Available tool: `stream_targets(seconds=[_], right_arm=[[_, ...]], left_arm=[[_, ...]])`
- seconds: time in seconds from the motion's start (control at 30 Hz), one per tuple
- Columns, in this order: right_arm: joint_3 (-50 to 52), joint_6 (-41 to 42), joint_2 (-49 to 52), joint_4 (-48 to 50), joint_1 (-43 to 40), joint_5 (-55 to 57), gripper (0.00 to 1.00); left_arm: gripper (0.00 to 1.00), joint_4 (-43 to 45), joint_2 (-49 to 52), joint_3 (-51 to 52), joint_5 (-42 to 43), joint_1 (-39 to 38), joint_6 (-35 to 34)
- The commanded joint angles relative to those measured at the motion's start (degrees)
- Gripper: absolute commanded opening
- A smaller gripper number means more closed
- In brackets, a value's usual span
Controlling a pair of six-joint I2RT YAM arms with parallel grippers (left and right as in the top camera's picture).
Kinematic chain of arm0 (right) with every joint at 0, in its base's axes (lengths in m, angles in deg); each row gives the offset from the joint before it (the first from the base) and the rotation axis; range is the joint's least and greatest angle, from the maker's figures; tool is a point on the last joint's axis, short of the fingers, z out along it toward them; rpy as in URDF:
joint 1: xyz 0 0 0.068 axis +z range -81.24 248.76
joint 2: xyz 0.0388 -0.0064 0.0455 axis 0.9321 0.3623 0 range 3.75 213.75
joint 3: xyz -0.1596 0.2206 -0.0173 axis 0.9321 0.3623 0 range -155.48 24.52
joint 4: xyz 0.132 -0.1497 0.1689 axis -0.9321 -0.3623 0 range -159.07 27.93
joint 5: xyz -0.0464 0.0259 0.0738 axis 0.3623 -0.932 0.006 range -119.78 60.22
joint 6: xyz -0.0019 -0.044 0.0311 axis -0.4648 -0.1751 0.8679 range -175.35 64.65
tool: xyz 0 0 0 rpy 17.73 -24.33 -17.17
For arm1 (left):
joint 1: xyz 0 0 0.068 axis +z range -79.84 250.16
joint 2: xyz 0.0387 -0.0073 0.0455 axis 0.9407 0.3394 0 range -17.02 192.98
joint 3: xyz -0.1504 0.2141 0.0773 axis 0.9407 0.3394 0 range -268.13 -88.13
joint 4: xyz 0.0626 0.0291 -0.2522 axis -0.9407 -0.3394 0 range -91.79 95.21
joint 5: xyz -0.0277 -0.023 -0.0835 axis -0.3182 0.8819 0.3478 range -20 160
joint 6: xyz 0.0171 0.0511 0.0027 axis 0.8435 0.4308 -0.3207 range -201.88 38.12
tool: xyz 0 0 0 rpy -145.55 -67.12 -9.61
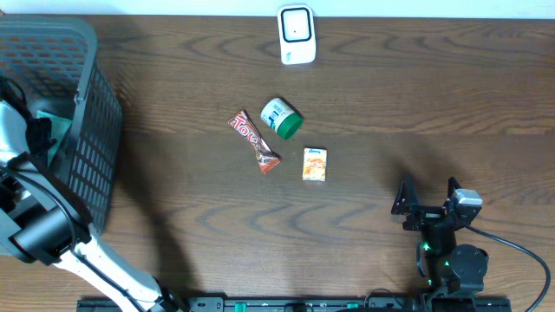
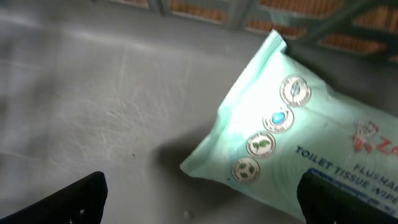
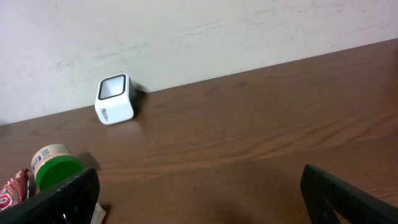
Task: Scan the item barcode
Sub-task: 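Lower the left gripper into the basket over the mint-green wipes pack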
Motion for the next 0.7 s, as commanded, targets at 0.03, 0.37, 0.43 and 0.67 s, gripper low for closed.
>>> stream_targets(seconds=[0.03, 0.37, 0.43, 0.67], right_arm=[[0.07, 0.46, -0.31, -0.24, 1.14, 0.31, 0.99], [0.07, 0.46, -0.31, -0.24, 1.14, 0.33, 0.99], [0.07, 0.46, -0.31, -0.24, 1.14, 0.31, 0.99], [0.07, 0.46, -0.31, -0.24, 1.14, 0.33, 0.99]], left_arm=[[0.98, -0.31, 3.15, 0.33, -0.24, -0.44, -0.68], [0.98, -1.18, 6.03, 0.5, -1.92, -0.28, 1.11], [0.86, -1.29, 6.4, 0.72, -1.9, -0.28, 1.75], [0.15, -1.88, 6.84, 2.75, -1.92, -0.28, 2.8]])
